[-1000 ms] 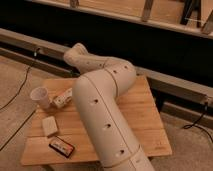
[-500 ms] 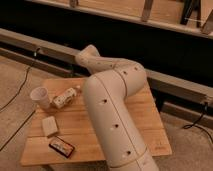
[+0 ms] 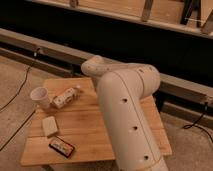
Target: Drag the ceramic bowl in a circle
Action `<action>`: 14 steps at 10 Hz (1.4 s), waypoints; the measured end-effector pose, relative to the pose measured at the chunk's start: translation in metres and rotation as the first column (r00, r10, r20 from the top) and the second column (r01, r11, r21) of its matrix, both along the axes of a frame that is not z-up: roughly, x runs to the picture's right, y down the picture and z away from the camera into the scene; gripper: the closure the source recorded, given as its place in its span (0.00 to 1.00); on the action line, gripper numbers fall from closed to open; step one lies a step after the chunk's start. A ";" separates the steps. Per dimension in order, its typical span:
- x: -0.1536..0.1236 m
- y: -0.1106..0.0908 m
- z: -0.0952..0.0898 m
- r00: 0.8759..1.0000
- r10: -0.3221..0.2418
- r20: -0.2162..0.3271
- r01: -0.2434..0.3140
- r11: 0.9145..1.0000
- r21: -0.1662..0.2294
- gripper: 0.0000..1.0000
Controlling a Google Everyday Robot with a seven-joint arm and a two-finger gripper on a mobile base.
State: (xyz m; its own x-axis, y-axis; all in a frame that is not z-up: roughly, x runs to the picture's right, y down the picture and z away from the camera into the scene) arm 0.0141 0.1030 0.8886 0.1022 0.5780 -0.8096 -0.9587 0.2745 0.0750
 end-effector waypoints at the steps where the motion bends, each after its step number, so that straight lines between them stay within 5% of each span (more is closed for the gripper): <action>1: 0.000 0.012 -0.015 0.999 -0.020 0.026 0.020 1.000 -0.006 1.00; 3: -0.013 0.041 -0.055 0.989 -0.101 0.110 0.106 0.993 -0.045 1.00; 5: -0.049 0.070 -0.093 0.947 -0.201 0.249 0.228 0.970 -0.083 1.00; 6: -0.083 0.087 -0.116 0.899 -0.252 0.357 0.301 0.949 -0.090 1.00; 8: -0.131 0.101 -0.135 0.832 -0.285 0.476 0.362 0.929 -0.077 1.00; 9: -0.178 0.106 -0.141 0.771 -0.295 0.565 0.393 0.918 -0.056 1.00; 10: -0.194 0.106 -0.141 0.751 -0.297 0.590 0.399 0.916 -0.047 1.00; 12: -0.245 0.095 -0.123 0.691 -0.326 0.646 0.422 0.907 0.006 1.00; 13: -0.265 0.081 -0.106 0.673 -0.351 0.651 0.433 0.901 0.038 1.00; 14: -0.271 0.063 -0.088 0.673 -0.379 0.635 0.440 0.896 0.068 1.00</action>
State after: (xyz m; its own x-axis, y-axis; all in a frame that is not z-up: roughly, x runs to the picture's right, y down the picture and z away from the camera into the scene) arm -0.2566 0.1665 0.8003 0.8043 0.2900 -0.5187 -0.5693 0.6264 -0.5325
